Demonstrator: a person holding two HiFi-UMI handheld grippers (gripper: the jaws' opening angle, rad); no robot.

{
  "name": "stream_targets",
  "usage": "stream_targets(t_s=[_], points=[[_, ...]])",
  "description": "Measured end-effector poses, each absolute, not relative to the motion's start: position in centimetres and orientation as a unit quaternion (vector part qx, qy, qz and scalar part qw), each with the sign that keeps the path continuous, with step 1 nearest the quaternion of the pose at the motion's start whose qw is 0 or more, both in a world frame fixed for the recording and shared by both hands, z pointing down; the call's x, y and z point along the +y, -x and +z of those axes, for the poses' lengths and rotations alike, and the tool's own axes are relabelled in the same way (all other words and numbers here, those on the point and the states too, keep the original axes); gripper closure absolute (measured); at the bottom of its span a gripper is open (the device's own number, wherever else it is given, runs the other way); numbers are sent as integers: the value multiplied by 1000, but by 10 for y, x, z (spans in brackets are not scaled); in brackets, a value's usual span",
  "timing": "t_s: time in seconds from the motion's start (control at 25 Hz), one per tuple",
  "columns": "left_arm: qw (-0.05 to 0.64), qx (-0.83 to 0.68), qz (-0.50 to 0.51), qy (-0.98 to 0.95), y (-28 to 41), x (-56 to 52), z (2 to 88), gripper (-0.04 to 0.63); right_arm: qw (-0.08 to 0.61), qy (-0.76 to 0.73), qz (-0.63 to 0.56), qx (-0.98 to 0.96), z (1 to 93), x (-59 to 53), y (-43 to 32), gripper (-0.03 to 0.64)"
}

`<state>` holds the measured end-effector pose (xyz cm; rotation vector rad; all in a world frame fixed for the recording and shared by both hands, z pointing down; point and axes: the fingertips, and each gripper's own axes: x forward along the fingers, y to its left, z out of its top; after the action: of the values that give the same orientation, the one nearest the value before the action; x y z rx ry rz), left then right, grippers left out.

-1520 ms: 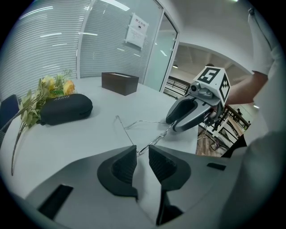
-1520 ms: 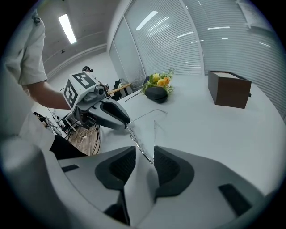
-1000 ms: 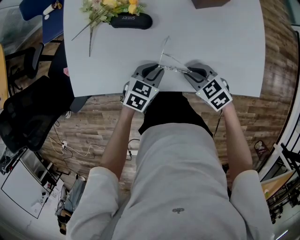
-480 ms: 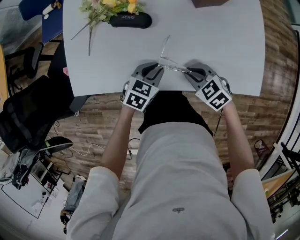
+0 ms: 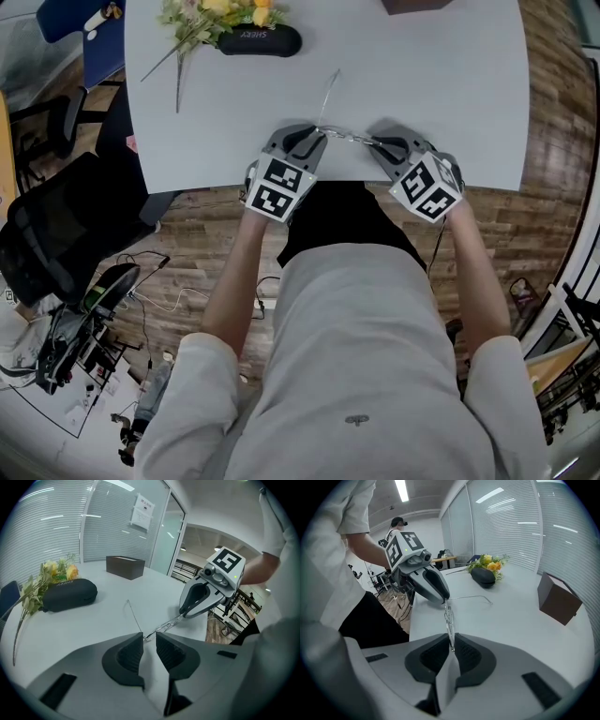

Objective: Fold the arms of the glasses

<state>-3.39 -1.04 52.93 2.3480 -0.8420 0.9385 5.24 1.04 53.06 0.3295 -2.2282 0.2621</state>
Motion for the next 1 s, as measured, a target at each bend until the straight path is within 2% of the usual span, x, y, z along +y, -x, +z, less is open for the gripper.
stream_targets(t_s=[0.28, 1.0], points=[[214, -290, 355, -863, 31, -12, 531, 488, 430, -124, 92, -890, 532, 11, -55, 589], [142, -228, 386, -882, 18, -24, 529, 396, 449, -93, 65, -886, 532, 13, -58, 592]])
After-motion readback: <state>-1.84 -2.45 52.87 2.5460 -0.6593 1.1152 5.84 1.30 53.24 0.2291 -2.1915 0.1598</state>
